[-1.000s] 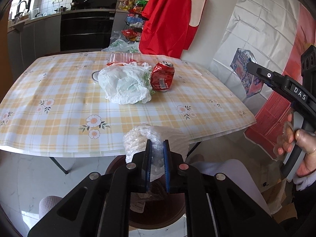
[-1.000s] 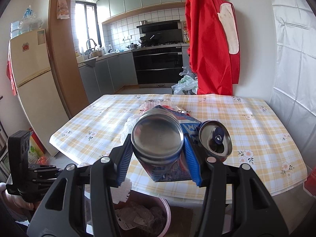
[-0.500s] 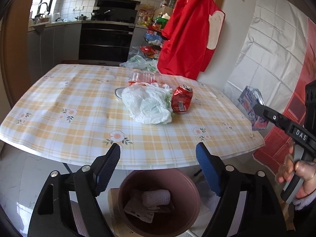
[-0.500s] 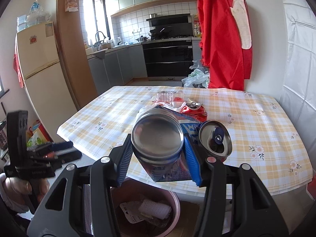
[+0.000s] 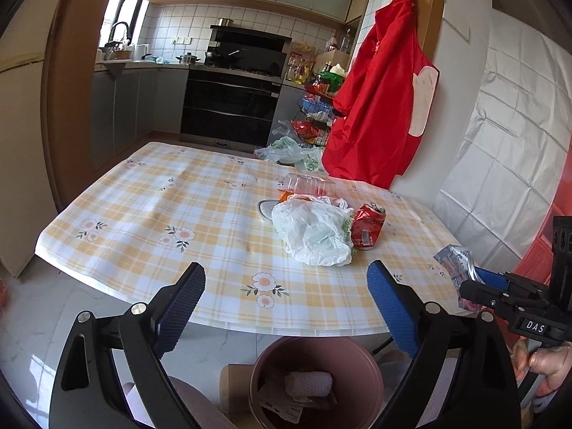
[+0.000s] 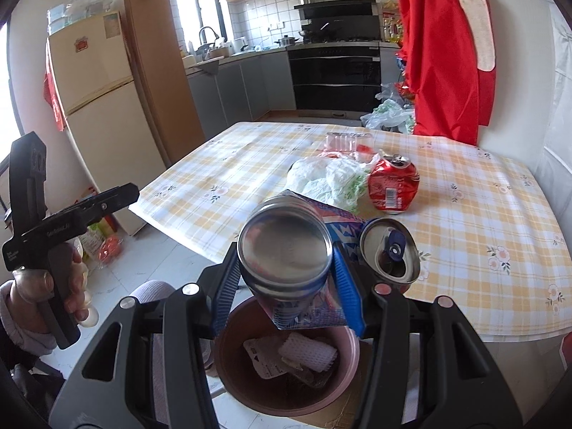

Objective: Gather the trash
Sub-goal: 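Move the right gripper over the bin and release the blue carton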

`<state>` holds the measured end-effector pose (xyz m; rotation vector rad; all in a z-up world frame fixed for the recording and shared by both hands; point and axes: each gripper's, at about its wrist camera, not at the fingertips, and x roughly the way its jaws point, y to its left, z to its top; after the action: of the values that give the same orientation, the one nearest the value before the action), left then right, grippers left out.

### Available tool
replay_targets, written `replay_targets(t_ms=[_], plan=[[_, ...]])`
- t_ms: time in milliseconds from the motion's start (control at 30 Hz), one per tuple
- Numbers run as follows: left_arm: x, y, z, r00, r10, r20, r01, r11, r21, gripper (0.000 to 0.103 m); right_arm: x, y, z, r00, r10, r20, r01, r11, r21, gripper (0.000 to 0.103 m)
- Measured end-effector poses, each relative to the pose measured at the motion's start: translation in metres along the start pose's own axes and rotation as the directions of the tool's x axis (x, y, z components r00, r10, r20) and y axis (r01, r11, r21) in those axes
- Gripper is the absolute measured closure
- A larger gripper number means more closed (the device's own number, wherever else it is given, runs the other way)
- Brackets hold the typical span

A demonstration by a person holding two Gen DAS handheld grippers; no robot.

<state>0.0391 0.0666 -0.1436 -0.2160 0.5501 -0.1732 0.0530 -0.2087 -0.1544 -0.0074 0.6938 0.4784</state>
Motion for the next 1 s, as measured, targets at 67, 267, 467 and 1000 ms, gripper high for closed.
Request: replay_targets(t_ms=[67, 267, 467, 1000], plan=[[-0.001, 0.002, -0.001, 1.0, -0.001, 0.0, 0.001, 1.0, -0.004, 0.013, 0.001, 0.006, -0.001, 1.0, 0.005, -0.012, -0.005, 1.0, -0.013, 0.051], [-0.001, 0.006, -0.005, 1.0, 0.002, -0.011, -0.003, 1.0, -0.013, 0.013, 0.007, 0.017, -0.004, 0.999, 0.016, -0.048, -0.017, 0.999, -0.027, 0.051], [0.001, 0.011, -0.008, 1.0, 0.011, -0.021, -0.012, 1.0, -0.028, 0.013, 0.016, 0.025, -0.011, 0.995, 0.036, -0.09, -0.039, 0.999, -0.035, 0.051], [0.011, 0.008, -0.02, 0.998, 0.013, -0.063, -0.014, 1.0, -0.018, 0.013, 0.01, 0.001, -0.012, 0.992, -0.126, -0.022, 0.126, 0.992, 0.014, 0.009]])
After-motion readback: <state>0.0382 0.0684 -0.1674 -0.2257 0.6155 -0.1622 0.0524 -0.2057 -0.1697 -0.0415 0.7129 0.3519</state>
